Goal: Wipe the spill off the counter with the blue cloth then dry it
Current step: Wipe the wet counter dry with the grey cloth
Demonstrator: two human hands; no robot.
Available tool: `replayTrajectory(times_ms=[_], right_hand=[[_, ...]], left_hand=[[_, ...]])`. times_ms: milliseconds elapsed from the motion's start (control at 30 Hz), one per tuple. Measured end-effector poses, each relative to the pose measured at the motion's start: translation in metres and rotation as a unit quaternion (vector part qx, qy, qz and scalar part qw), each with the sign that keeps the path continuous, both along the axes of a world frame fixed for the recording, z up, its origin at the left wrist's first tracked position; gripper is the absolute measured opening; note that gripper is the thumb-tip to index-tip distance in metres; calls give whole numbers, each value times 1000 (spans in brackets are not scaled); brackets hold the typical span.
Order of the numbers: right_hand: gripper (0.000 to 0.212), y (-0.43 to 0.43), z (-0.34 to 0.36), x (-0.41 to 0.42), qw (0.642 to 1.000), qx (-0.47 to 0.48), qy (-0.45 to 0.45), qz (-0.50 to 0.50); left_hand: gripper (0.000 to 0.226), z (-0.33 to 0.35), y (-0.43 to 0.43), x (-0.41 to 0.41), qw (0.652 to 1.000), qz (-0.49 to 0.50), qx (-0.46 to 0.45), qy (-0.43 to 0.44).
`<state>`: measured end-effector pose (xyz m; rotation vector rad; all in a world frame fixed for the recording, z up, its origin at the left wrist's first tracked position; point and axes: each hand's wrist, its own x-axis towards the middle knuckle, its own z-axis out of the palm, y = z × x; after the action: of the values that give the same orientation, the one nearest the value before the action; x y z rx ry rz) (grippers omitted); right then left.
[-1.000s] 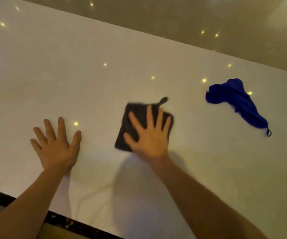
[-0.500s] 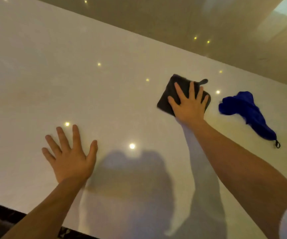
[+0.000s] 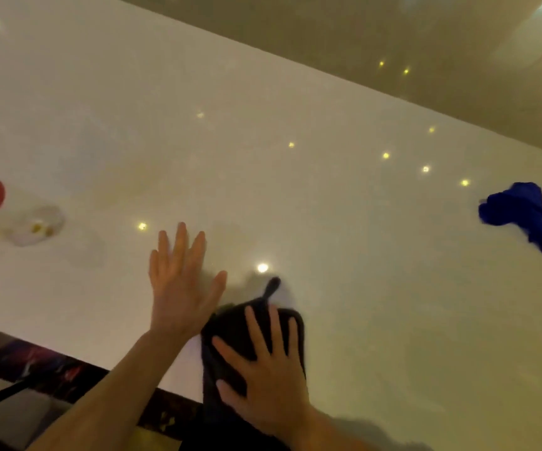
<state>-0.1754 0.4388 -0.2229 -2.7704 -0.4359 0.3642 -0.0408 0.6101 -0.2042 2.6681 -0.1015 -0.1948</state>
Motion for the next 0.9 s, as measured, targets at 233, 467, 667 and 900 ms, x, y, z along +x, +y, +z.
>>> replayTrajectory(times_ms=[233,467,667,900], right_hand=[[69,-99,1,290,951,-70,-33,-298],[69,-7,-2,316,965,-85,-57,-240],[71,136,-6,64,996,19,-47,67],[66,106,-8,199,994,-10,-98,48]], left_hand=[[95,-17,87,25,981,47,179,64],[87,-23,91,28,985,44,162,28],[71,-4,101,27,992,115,-50,10],[81,-2,149,18,995,88,34,20]])
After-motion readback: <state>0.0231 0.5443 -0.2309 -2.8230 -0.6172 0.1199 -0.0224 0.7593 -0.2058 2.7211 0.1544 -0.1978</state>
